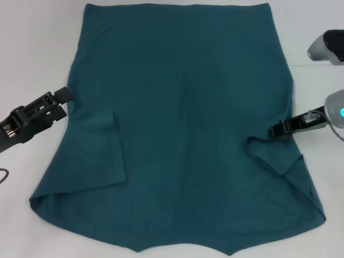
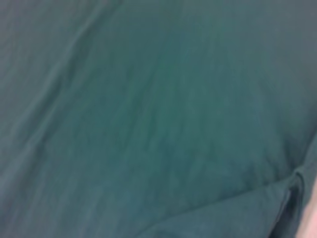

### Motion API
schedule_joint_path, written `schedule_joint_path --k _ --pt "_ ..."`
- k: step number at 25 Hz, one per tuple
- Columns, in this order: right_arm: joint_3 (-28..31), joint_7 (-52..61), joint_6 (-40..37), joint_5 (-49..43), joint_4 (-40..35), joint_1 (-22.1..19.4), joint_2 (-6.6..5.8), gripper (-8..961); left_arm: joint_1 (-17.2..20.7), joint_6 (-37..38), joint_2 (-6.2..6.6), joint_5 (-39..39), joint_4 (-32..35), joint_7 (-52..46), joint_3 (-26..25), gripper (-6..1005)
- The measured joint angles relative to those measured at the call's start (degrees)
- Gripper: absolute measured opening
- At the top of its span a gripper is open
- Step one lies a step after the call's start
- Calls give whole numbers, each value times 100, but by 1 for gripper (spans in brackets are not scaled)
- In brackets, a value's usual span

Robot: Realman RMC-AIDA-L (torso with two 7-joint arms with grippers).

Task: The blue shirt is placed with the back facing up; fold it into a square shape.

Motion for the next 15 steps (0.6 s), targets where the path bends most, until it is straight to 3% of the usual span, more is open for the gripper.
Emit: schedule_joint_path --k 6,15 --pt "28 -18 588 231 5 39 183 477 39 -9 0 -68 -2 0 0 960" --pt "6 -378 1843 1654 53 27 236 477 37 -4 0 -116 -2 1 0 960"
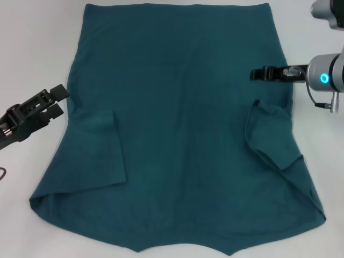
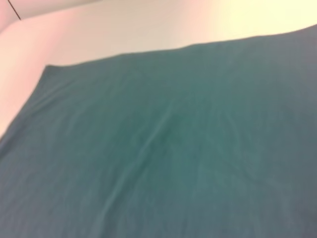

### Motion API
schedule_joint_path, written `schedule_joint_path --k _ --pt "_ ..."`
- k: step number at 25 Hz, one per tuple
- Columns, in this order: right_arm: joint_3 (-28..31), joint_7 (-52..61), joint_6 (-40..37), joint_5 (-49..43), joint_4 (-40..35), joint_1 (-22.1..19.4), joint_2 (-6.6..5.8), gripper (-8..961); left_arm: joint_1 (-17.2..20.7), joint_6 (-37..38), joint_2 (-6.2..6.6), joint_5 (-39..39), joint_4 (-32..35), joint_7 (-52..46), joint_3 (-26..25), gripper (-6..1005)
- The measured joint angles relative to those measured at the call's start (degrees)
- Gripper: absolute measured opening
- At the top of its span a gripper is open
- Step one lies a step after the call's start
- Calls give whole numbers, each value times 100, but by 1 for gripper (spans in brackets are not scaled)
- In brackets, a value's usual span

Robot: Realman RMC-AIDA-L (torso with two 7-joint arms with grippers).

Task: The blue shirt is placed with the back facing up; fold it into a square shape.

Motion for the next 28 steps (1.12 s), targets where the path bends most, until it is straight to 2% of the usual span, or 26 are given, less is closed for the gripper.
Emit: schedule_joint_path --k 3,6,7,8,11,14,17,20,24,25,26,28 --pt "-3 5 -531 60 -51 31 -97 478 -8 3 6 -2 0 -7 0 960" --pt "31 20 -1605 87 -222 21 -295 478 3 5 13 -5 10 -15 0 960" --pt "58 26 -2394 152 -364 -19 -460 478 17 4 14 -6 13 -16 0 960" --pt "58 26 -2394 152 -364 -19 -460 478 26 4 14 -7 15 -15 0 960" --pt "70 59 -3418 176 -526 -83 -703 478 42 -2 9 -8 15 -8 0 960" --pt "59 58 -3995 86 -730 -187 -832 478 40 -4 7 -8 4 4 0 960" --pt "12 1 -4294 -142 -1009 -313 -861 478 20 -6 7 -8 1 6 1 960" --pt "-18 -109 -4450 -614 -1126 -321 -833 478 5 -6 8 -8 0 7 8 960" --pt "-129 -312 -4494 -1156 -1140 -222 -710 479 -2 -6 9 -8 -8 8 10 960" --pt "-245 -380 -4467 -1296 -1196 -188 -629 479 -1 -8 9 -8 -8 8 9 960" --pt "-245 -380 -4467 -1296 -1196 -188 -629 479 0 -10 8 -7 -9 8 10 960" --pt "-340 -394 -4410 -1403 -1316 -177 -536 479 11 -13 4 -7 -9 7 8 960"
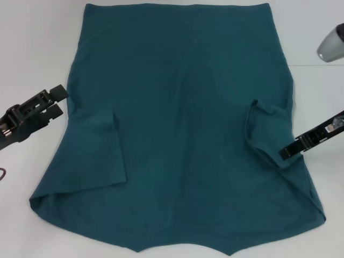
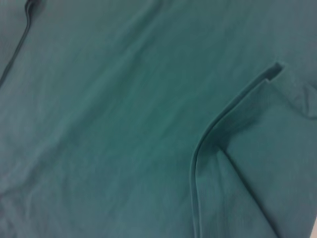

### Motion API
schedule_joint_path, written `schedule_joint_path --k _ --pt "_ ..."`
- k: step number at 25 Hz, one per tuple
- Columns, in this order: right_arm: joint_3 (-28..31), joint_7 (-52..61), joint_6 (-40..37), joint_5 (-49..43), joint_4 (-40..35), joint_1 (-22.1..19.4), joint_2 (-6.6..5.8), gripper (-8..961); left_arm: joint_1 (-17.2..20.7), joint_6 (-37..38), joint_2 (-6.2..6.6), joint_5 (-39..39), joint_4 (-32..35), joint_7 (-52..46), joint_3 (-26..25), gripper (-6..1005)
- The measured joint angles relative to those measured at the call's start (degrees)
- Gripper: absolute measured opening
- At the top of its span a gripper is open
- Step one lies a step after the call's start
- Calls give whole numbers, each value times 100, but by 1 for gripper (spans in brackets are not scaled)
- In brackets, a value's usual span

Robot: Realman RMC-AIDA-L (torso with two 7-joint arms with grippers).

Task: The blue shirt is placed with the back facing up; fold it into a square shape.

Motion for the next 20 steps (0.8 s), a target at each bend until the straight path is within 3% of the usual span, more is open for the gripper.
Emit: schedule_joint_path --k 6,16,20 --pt "-225 31 43 -382 -161 60 199 479 29 -3 -4 0 0 -1 -8 960" --pt "-202 52 69 -402 -164 152 339 480 41 -14 -5 2 1 1 -8 960" --pt "293 33 99 -42 -167 42 289 480 92 17 4 38 44 -131 0 960"
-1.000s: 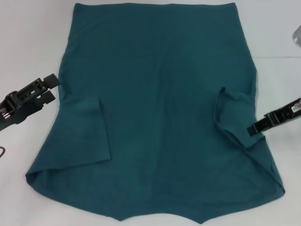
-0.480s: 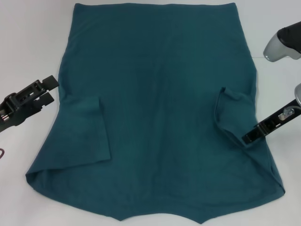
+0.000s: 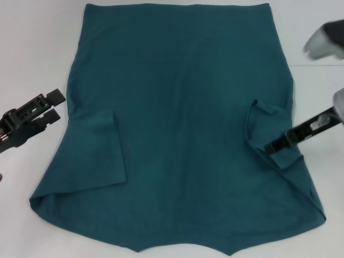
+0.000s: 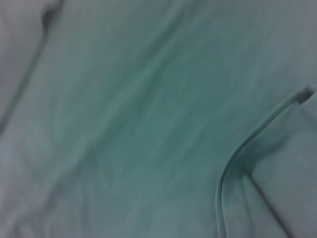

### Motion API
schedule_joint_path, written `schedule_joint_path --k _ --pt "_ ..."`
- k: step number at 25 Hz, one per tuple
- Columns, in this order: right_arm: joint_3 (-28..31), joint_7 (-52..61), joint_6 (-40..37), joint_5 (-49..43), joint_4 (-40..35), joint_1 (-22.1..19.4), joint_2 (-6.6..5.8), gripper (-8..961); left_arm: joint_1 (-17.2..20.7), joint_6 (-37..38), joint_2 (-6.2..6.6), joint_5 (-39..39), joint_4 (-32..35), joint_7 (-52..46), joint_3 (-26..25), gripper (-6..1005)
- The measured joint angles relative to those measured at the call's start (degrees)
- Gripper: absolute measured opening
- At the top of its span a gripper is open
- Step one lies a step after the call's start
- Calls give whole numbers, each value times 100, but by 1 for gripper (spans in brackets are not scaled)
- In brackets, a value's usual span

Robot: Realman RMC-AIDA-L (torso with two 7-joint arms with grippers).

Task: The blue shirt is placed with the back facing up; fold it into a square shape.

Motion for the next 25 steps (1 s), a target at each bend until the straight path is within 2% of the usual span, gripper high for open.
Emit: schedule_joint_path --k 5,8,12,17,25 --pt "630 2 -236 714 24 -132 -230 480 182 117 30 467 600 -981 50 960" --pt "845 17 -369 1033 45 -181 -312 480 273 380 55 1038 1192 -1691 49 960" --pt "1077 90 -476 1165 51 -194 -332 480 292 817 163 1577 1621 -2210 -4 960" --pt "1138 184 -519 1178 56 -194 -353 481 308 844 189 1954 1723 -2521 -14 959" --pt "1148 137 -515 1331 179 -206 -350 481 294 672 206 2496 1660 -2380 -11 959"
